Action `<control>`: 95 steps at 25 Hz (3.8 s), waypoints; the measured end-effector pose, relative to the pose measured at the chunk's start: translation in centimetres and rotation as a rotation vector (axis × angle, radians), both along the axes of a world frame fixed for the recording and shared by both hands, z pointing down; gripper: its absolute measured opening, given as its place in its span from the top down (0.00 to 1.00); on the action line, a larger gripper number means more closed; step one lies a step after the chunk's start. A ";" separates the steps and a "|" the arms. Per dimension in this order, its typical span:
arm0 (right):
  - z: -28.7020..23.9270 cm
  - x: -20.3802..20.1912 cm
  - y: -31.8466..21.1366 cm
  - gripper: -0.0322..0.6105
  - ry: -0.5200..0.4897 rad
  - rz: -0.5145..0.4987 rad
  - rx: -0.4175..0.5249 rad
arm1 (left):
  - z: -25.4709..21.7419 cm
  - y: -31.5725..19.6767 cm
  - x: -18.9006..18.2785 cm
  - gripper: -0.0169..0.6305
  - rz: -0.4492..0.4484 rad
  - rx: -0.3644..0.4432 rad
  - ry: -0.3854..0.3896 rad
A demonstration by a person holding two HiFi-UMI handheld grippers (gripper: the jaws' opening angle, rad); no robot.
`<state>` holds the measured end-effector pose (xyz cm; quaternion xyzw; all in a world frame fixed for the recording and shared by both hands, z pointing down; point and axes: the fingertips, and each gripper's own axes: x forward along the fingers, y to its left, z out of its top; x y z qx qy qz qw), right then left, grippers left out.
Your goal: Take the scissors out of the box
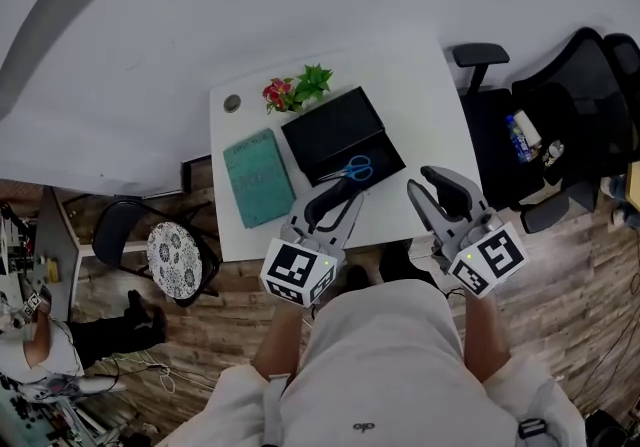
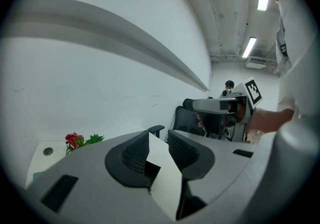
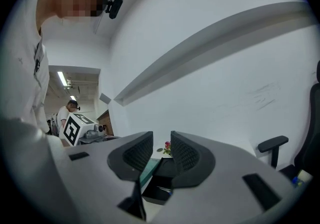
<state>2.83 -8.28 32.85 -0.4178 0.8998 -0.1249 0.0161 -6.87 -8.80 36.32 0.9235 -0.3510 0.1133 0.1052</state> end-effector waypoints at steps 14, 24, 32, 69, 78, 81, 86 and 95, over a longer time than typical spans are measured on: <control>2.0 3.2 -3.7 0.77 -0.014 -0.106 -0.031 | 3.9 -2.7 3.4 0.80 -0.071 -0.083 -0.117; 4.3 2.0 -4.5 0.77 -0.021 -0.130 -0.108 | 8.1 -3.7 2.8 0.80 -0.037 -0.143 -0.232; 4.9 0.7 -5.9 0.77 -0.002 -0.135 -0.130 | 12.1 -5.6 2.2 0.80 0.018 -0.184 -0.302; 10.9 2.7 -7.2 0.77 -0.022 0.001 -0.311 | 27.2 -7.7 3.1 0.80 0.352 -0.259 -0.696; 11.0 3.1 -7.1 0.77 -0.029 0.010 -0.317 | 28.5 -7.8 3.1 0.80 0.381 -0.249 -0.772; 11.1 3.3 -7.2 0.77 -0.030 0.014 -0.320 | 28.7 -8.0 3.0 0.80 0.380 -0.255 -0.780; 10.9 3.8 -7.2 0.77 -0.038 0.022 -0.319 | 29.0 -8.1 3.1 0.80 0.386 -0.269 -0.785; 11.1 3.9 -7.3 0.77 -0.044 0.024 -0.324 | 29.2 -8.0 3.1 0.83 0.392 -0.313 -0.763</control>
